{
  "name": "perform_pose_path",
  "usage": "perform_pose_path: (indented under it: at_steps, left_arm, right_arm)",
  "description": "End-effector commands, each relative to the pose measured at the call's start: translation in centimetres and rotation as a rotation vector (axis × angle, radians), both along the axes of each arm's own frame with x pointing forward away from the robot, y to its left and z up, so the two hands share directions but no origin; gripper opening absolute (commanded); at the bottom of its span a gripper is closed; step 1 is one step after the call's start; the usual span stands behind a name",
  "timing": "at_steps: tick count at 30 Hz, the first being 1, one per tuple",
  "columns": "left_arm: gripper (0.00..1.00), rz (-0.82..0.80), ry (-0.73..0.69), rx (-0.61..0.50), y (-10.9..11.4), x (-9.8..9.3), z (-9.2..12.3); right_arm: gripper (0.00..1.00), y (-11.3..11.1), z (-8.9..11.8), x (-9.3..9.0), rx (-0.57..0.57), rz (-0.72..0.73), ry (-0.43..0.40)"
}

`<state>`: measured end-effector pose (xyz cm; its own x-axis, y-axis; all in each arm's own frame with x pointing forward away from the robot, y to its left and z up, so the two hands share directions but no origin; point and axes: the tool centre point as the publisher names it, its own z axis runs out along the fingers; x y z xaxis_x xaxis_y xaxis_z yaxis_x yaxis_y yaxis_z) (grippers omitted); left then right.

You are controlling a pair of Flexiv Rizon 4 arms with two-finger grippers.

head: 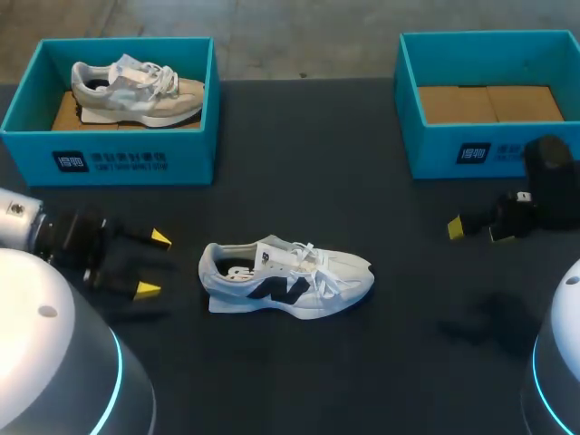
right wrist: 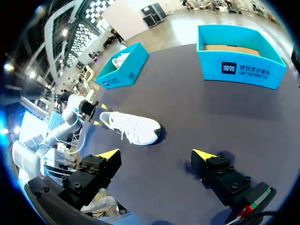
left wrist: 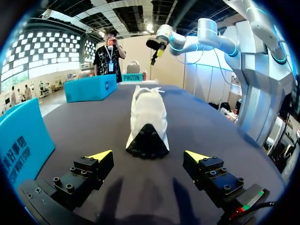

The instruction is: Take the shoe out of the shoebox, open the shoe tongue, remove and reinsert the insole, then place the shoe into the shoebox

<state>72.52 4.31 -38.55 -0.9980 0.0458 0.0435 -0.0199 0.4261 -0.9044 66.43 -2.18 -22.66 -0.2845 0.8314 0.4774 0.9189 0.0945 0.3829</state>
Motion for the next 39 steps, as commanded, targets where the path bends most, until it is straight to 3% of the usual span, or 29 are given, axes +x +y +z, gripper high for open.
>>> perform_pose_path:
  at_steps: [1,7,17,39]
  left_arm:
    - [1.00,0.015,0.010,0.002,0.6,0.1,-1.8]
    - [1.00,0.038,0.023,-0.005,1.4,0.2,-2.7]
    - [1.00,0.067,0.002,-0.052,1.3,-0.2,-2.5]
    - [1.00,0.001,-0.007,-0.126,-5.1,0.3,-2.6]
  right_arm:
    - [1.00,0.1,0.0,-0.1,-0.002,-0.002,0.000]
    - [1.00,0.1,0.0,-0.1,-0.002,-0.002,0.000]
    - [1.00,0.1,0.0,-0.1,-0.002,-0.002,0.000]
    - [1.00,0.1,0.0,-0.1,-0.002,-0.002,0.000]
